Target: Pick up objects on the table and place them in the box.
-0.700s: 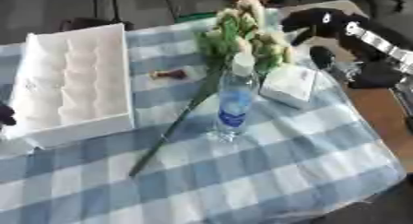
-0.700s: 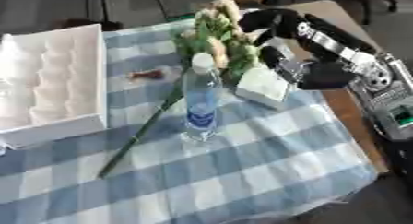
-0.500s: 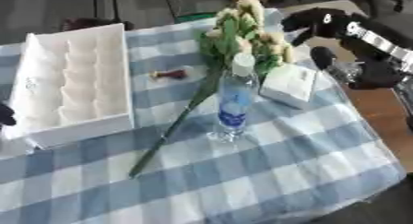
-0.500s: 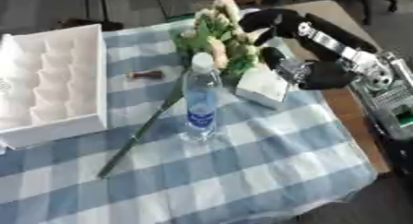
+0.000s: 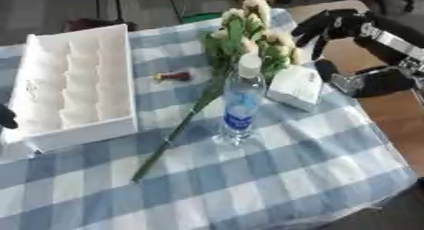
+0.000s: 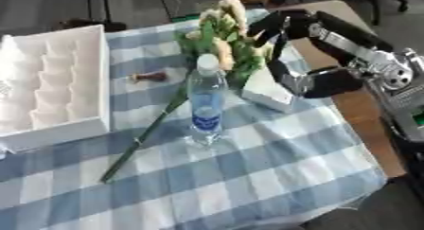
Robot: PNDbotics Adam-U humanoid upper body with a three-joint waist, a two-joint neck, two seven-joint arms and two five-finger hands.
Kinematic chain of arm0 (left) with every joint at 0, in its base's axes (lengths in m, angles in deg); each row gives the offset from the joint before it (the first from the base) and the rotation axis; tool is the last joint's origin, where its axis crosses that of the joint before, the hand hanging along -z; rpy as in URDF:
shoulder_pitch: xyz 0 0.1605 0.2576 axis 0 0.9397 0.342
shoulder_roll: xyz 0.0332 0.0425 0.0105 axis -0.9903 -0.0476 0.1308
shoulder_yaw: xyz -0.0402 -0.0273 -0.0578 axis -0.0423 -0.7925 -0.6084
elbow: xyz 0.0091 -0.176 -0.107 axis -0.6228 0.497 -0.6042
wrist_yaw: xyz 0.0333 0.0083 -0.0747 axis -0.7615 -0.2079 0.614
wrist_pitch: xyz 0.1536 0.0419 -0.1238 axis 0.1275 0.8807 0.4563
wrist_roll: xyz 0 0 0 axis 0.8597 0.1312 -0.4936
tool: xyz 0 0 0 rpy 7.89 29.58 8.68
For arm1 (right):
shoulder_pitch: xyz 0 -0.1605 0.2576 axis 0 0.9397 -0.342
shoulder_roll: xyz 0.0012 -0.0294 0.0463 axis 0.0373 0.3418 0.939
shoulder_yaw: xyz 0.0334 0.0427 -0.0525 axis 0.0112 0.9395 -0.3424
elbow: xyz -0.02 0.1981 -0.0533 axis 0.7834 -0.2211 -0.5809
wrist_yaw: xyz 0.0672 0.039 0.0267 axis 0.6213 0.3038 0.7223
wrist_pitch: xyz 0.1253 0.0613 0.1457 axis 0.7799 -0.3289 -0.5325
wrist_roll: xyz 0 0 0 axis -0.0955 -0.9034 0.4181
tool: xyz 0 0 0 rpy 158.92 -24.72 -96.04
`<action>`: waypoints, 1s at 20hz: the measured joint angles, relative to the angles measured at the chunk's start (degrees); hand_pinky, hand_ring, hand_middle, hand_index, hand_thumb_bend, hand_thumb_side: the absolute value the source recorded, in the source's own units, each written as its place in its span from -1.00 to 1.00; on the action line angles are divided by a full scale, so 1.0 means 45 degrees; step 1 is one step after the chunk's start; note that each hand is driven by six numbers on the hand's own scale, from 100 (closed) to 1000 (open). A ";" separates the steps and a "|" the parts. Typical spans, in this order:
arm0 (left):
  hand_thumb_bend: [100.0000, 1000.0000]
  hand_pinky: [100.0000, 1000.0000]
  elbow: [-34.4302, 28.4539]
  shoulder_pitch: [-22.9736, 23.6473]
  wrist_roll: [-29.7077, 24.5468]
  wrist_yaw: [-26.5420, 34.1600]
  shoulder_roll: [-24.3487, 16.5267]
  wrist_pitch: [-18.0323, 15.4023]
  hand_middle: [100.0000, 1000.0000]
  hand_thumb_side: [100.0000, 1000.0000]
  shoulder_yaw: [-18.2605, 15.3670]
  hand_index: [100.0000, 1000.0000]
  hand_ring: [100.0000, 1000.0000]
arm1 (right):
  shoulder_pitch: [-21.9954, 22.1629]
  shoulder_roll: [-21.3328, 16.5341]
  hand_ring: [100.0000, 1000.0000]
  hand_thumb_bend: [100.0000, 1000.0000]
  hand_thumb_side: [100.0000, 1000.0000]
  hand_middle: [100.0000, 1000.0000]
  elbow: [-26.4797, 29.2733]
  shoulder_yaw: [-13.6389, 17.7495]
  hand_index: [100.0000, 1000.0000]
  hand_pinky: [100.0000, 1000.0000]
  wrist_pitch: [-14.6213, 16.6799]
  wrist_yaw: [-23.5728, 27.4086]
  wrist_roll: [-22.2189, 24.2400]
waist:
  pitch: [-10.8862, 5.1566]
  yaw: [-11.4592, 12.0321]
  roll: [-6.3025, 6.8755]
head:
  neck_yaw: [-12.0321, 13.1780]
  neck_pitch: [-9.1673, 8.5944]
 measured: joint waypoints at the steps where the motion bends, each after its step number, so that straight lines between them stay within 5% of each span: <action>1: -0.89 -0.18 0.0000 0.0000 0.0000 0.0000 0.0000 0.0000 0.33 0.53 0.0000 0.33 -0.01 | 0.0000 -0.0006 0.50 -0.83 -1.00 0.59 0.0088 0.0009 0.84 0.02 0.0098 -0.0204 -0.0018 | 0.0000 0.0000 -0.0001 | 0.0001 0.0000; 5: -0.89 -0.18 0.0000 0.0000 0.0000 0.0000 0.0000 0.0000 0.33 0.53 0.0000 0.33 -0.01 | 0.0017 -0.0008 0.57 -0.64 -1.00 0.62 0.0303 -0.0032 0.87 0.12 0.0425 -0.1042 -0.0249 | 0.0000 0.0005 -0.0004 | 0.0001 0.0000; 6: -0.89 -0.18 0.0000 0.0000 0.0000 0.0000 0.0000 0.0000 0.33 0.53 0.0000 0.33 -0.01 | 0.0021 -0.0008 0.65 -0.58 -0.71 0.65 0.0315 -0.0050 0.90 0.26 0.0505 -0.1239 -0.0336 | 0.0000 0.0008 -0.0006 | 0.0000 0.0000; 10: -0.89 -0.19 0.0000 0.0000 0.0000 0.0000 0.0000 0.0000 0.33 0.53 0.0000 0.33 -0.01 | 0.0027 -0.0008 0.82 -0.68 -0.33 0.77 0.0389 -0.0194 0.96 0.64 0.0806 -0.2044 -0.0733 | 0.0000 0.0027 -0.0021 | -0.0009 0.0000; 14: -0.89 -0.19 0.0000 0.0000 -0.0001 0.0001 0.0000 0.0001 0.33 0.53 0.0000 0.33 -0.01 | 0.0061 -0.0006 0.86 -0.98 -0.12 0.82 0.0386 -0.0430 0.98 0.70 0.0992 -0.2629 -0.1107 | 0.0000 0.0051 -0.0041 | -0.0070 0.0000; 20: -0.89 -0.19 0.0000 -0.0001 -0.0012 0.0005 0.0000 0.0009 0.33 0.54 0.0002 0.33 0.00 | -0.0006 -0.0003 0.84 -1.00 0.10 0.79 -0.0129 -0.0982 0.95 0.62 0.0737 -0.2256 -0.1259 | 0.0000 0.0108 -0.0042 | -0.0107 0.0000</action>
